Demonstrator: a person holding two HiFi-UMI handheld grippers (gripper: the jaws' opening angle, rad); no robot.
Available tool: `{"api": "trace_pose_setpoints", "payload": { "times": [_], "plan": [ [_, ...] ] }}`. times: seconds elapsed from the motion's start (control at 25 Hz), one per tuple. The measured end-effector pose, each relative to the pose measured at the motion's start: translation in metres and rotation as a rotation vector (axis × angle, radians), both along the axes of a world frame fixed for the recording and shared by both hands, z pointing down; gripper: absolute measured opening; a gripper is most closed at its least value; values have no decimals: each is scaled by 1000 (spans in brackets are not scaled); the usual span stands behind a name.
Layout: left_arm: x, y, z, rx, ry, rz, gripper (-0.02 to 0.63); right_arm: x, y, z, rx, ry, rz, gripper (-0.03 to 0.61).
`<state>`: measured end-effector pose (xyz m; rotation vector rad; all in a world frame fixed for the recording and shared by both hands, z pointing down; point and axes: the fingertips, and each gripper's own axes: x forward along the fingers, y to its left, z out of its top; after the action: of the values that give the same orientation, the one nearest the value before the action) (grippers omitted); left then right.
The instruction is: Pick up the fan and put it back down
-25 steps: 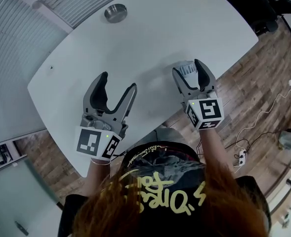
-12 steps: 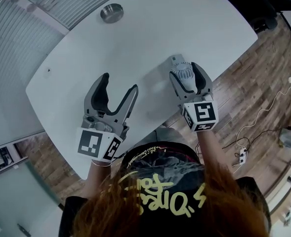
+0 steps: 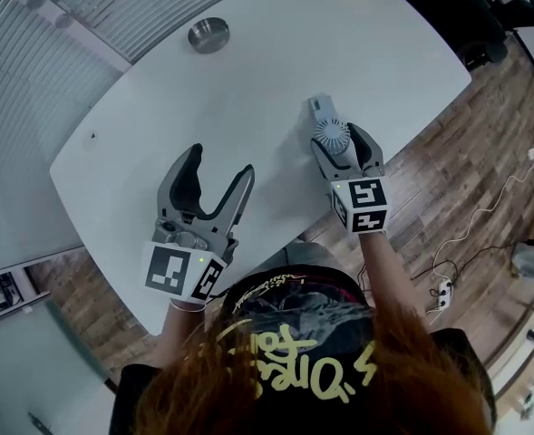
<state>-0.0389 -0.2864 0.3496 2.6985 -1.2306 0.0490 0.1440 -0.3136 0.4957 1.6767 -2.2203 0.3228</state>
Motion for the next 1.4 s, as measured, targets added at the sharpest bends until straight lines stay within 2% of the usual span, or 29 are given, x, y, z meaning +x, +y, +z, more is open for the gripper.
{"api": "trace_pose_setpoints", "payload": {
  "times": [0.28,0.8,1.12,1.4],
  "plan": [
    [-5,6,-6,14,3,-10,324,1,2,28,-128,23,7,318],
    [-14,15,-14,39,-1,-43,324,-2,0,43,-216,81,-2,318],
    [-20,18,-23,66,15,-45,324,-6,8,22,-141,18,0,319],
    [-21,20,-38,102,29,-38,324,-12,11,-41,-2,-11,-16,319]
  ]
}}
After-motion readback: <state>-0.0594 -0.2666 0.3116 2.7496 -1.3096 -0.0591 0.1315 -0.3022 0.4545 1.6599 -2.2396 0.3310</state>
